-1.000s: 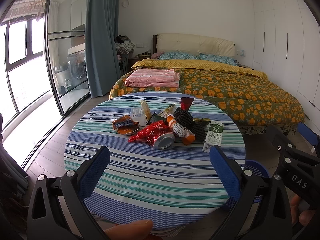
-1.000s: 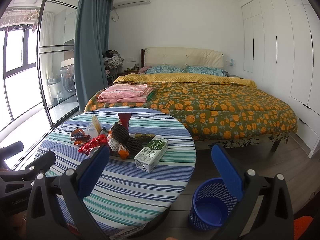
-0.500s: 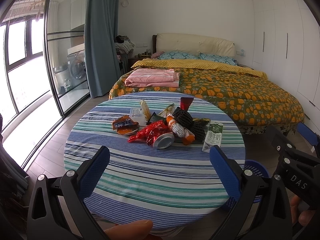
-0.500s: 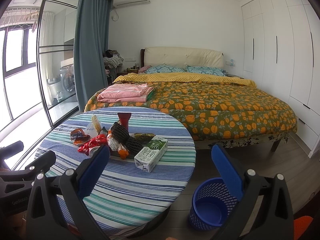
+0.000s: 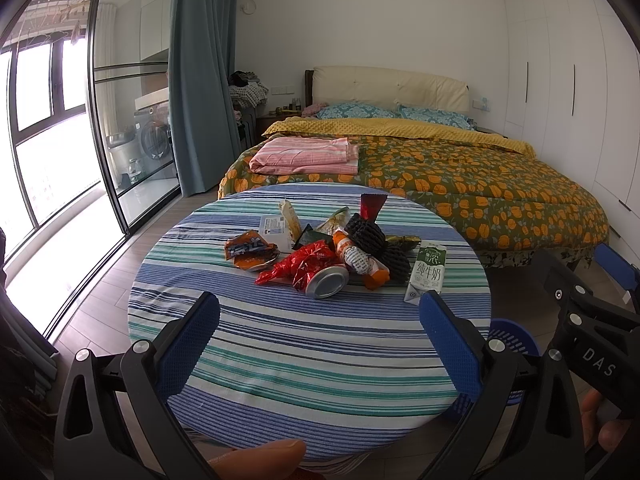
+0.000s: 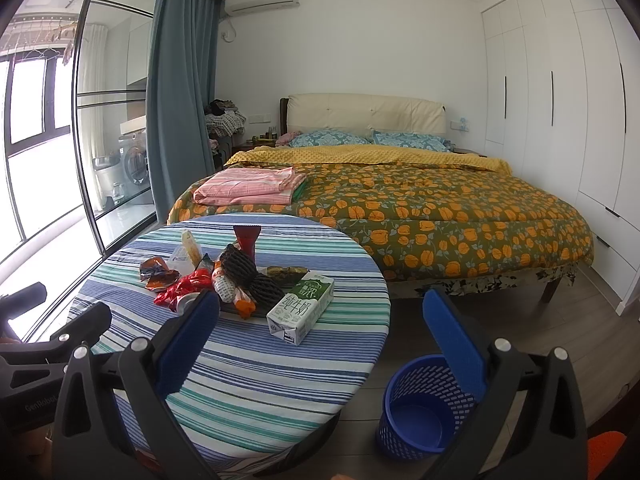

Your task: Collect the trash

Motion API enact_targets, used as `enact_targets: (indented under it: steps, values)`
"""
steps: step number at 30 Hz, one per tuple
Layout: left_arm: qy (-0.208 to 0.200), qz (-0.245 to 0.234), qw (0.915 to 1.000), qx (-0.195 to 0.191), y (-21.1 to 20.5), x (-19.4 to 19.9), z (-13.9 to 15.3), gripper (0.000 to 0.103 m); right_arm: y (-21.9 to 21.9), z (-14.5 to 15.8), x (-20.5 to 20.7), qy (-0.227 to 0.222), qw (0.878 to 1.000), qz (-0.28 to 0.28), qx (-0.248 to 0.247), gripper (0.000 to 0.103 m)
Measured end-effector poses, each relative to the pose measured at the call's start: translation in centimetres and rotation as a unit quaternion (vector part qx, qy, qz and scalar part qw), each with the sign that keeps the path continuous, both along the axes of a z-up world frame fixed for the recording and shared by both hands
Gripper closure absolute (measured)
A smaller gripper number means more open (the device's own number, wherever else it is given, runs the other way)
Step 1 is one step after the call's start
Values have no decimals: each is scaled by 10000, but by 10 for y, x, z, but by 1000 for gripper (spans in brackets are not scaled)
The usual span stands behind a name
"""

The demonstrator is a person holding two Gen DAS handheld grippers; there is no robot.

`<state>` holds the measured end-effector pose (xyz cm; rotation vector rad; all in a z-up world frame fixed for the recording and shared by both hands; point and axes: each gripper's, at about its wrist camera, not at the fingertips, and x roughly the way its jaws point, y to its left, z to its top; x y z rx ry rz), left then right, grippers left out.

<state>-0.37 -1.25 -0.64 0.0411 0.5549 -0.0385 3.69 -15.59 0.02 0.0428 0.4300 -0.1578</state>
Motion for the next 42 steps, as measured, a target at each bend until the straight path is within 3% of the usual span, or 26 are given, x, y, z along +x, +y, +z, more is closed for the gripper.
enact_targets:
  steps: [42]
  values:
    - [-1, -1, 10000, 26, -1, -2, -2, 4, -3, -2, -1, 18, 10000, -11, 4, 4]
